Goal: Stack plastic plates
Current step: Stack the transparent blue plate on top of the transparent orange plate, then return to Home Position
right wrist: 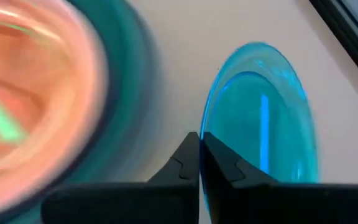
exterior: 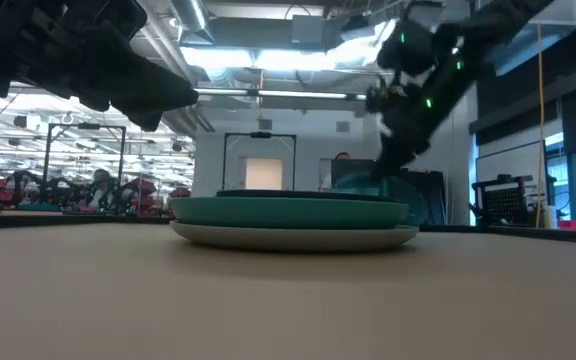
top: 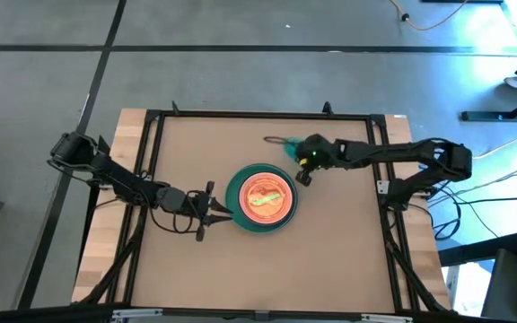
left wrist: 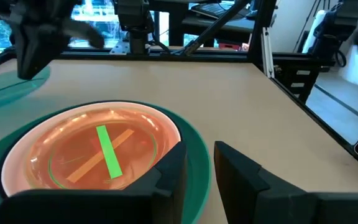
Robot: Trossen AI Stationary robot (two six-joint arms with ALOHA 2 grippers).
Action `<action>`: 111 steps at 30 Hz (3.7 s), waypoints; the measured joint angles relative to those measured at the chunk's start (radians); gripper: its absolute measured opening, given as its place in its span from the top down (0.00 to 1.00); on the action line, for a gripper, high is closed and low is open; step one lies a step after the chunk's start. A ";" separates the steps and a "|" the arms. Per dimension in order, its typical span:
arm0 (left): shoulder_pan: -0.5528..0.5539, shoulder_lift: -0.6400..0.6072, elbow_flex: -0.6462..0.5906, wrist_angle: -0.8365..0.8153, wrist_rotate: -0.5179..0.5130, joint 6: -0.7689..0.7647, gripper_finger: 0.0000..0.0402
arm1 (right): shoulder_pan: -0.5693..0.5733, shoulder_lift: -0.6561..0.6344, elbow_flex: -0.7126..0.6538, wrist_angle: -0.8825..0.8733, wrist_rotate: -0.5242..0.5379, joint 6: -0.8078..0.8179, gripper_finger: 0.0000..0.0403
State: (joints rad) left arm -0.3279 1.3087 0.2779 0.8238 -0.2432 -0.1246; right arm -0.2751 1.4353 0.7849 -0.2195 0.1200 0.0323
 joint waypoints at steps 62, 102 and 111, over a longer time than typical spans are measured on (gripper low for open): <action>0.264 -0.210 0.000 -0.220 0.106 0.068 0.93 | 0.469 -0.121 -0.049 0.167 0.009 -0.131 0.68; 0.548 -0.757 -0.271 -0.344 0.223 0.029 1.00 | 0.026 -1.433 -0.675 0.043 -0.138 0.122 0.99; 0.547 -0.832 -0.270 -0.427 0.227 0.026 1.00 | 0.026 -1.420 -0.767 0.215 -0.139 0.127 0.99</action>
State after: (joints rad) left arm 0.2194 0.4770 0.0074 0.3968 -0.0158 -0.0985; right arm -0.2489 0.0151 0.0183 -0.0043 -0.0188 0.1588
